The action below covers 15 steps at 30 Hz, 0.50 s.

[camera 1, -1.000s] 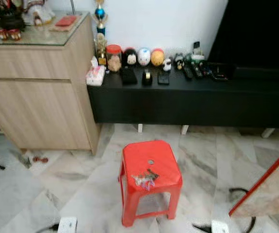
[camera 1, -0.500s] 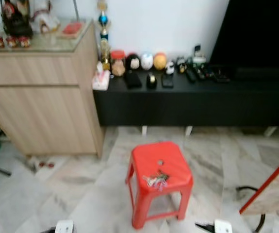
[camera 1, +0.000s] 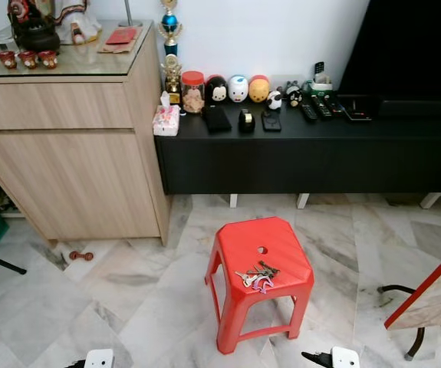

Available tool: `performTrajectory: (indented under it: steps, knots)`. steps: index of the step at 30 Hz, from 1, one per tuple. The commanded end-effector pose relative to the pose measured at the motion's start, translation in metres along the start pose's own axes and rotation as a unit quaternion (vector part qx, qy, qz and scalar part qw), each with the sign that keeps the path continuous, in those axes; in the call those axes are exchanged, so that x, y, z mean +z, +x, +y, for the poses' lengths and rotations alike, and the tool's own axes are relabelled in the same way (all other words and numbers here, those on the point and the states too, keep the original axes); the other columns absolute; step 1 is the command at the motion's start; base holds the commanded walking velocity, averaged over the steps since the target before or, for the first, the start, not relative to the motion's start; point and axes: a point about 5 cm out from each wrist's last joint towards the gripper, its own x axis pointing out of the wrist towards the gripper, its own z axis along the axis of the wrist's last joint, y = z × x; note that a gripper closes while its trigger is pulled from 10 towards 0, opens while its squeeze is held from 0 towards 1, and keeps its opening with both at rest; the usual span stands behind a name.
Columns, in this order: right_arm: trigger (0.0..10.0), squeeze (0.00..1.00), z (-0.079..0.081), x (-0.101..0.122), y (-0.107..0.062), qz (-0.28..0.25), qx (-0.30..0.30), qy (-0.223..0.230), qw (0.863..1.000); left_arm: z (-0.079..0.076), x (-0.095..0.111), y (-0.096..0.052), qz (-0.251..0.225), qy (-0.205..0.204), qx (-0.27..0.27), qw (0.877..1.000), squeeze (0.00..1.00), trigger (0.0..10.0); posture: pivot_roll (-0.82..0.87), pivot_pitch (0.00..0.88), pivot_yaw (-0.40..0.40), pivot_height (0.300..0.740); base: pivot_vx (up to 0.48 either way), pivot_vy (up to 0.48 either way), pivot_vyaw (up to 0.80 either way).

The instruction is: Hang keys on a hook

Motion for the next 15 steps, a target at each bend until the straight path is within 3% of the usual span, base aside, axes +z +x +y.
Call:
performTrajectory:
  steps: [1, 12, 15]
  knots:
    - [10.0, 0.0, -0.0011, 0.0015, -0.0001, -0.007, 0.0, 0.014, 1.0, -0.003, -0.0052, -0.0004, 0.013, 0.005, -0.002, 1.0, 0.0, 10.0, 0.14, 0.0, -0.035, 0.74, 0.0, 0.0, 0.0]
    - [10.0, 0.0, 0.0007, 0.0041, 0.0003, -0.01, 0.009, -0.012, 1.0, -0.0035, -0.0046, -0.0001, 0.013, 0.006, -0.003, 1.0, 0.0, 10.0, 0.14, 0.0, -0.037, 0.74, 0.0, 0.0, 0.0]
    - [10.0, 0.0, 0.0005, 0.0033, 0.0002, -0.011, 0.004, -0.001, 1.0, -0.0064, -0.0048, 0.0003, 0.013, 0.006, -0.005, 1.0, 0.0, 10.0, 0.14, 0.0, -0.035, 0.74, 0.0, 0.0, 0.49]
